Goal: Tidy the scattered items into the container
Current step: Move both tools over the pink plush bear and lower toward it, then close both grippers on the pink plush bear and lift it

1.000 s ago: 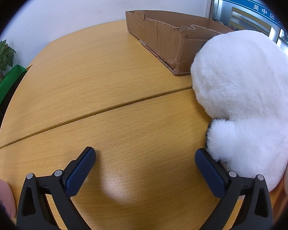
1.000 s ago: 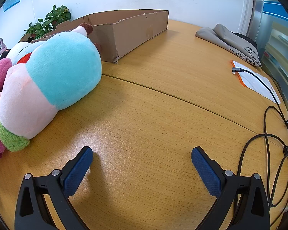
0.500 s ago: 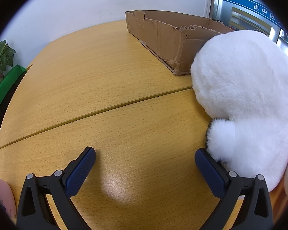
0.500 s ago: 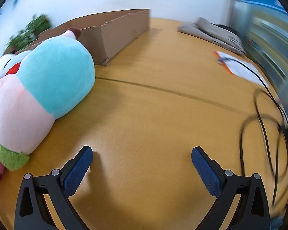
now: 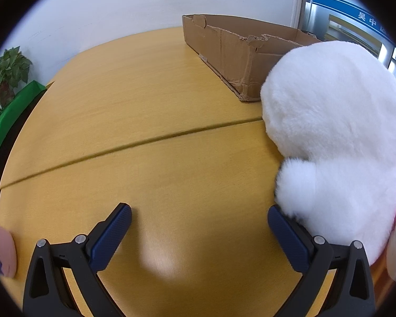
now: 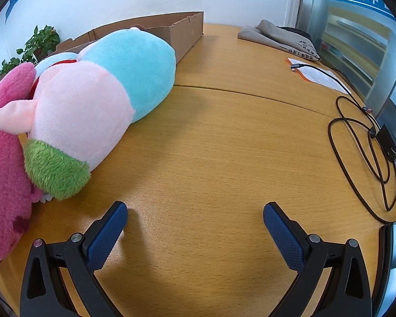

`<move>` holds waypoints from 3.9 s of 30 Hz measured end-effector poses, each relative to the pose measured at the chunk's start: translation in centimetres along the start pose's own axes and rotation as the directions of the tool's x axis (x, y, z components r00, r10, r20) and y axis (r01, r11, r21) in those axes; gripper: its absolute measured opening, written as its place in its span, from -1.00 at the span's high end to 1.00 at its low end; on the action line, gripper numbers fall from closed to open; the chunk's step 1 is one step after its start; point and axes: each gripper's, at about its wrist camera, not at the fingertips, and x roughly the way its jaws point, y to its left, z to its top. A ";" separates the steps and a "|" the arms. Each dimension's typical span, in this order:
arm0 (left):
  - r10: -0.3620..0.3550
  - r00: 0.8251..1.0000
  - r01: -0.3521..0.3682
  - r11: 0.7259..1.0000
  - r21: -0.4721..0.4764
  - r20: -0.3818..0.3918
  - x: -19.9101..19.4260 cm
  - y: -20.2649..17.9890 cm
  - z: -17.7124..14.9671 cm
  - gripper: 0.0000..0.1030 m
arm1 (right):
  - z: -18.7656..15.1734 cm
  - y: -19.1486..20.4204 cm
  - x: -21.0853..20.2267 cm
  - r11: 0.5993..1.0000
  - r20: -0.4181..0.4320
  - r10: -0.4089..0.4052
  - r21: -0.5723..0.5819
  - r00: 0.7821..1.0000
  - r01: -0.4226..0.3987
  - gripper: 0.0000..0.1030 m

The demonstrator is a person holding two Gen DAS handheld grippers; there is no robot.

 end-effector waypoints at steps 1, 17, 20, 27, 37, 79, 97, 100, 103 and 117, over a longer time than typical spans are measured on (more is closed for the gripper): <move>0.027 0.999 -0.027 1.000 -0.012 0.022 -0.9 -0.4 -0.6 -0.99 | 0.0 0.0 0.0 1.000 0.000 -0.001 0.002 1.000 0.001 -1.00; -0.134 0.929 0.183 0.977 -0.113 0.345 -18.0 -13.1 -2.2 -0.99 | -1.3 1.9 -4.8 0.998 0.111 0.008 0.063 0.994 -0.015 -1.00; -0.253 0.901 0.282 0.959 -0.031 0.353 -17.6 -17.2 -1.3 -0.99 | -0.4 2.3 -9.6 0.992 0.256 0.046 0.105 0.966 -0.075 -1.00; -0.415 0.886 0.425 0.905 -0.005 0.207 -12.1 -22.0 -0.8 -0.99 | 1.2 6.3 -15.6 0.936 0.444 0.286 0.062 0.849 -0.348 -1.00; -0.348 0.929 0.364 0.921 -0.137 0.127 -8.8 -20.6 -2.5 -1.00 | -1.1 12.7 -7.4 0.904 0.289 0.366 0.114 0.885 -0.412 -1.00; -0.293 0.947 0.318 0.910 -0.266 0.132 -11.4 -21.1 -3.5 0.40 | -0.7 15.5 -9.5 0.918 0.235 0.393 -0.044 0.889 -0.394 -0.65; -0.426 0.905 0.402 0.863 -0.306 -0.014 -9.2 -19.0 -4.2 -0.54 | -0.3 14.2 -6.9 0.897 0.175 0.430 0.030 0.885 -0.442 -1.00; -0.439 0.895 0.415 0.885 -0.212 -0.078 -9.6 -19.1 -3.9 -0.56 | -0.2 14.3 -6.7 0.894 0.172 0.435 0.031 0.884 -0.446 -1.00; -0.382 0.916 0.363 0.920 -0.148 -0.123 -10.4 -18.5 -3.8 -0.56 | -0.2 14.3 -6.6 0.892 0.167 0.440 0.033 0.883 -0.451 -1.00; -0.493 0.867 0.437 0.823 -0.363 -0.074 -10.2 -12.8 -10.0 -0.55 | -0.4 14.3 -6.4 0.887 0.166 0.448 0.040 0.878 -0.460 -1.00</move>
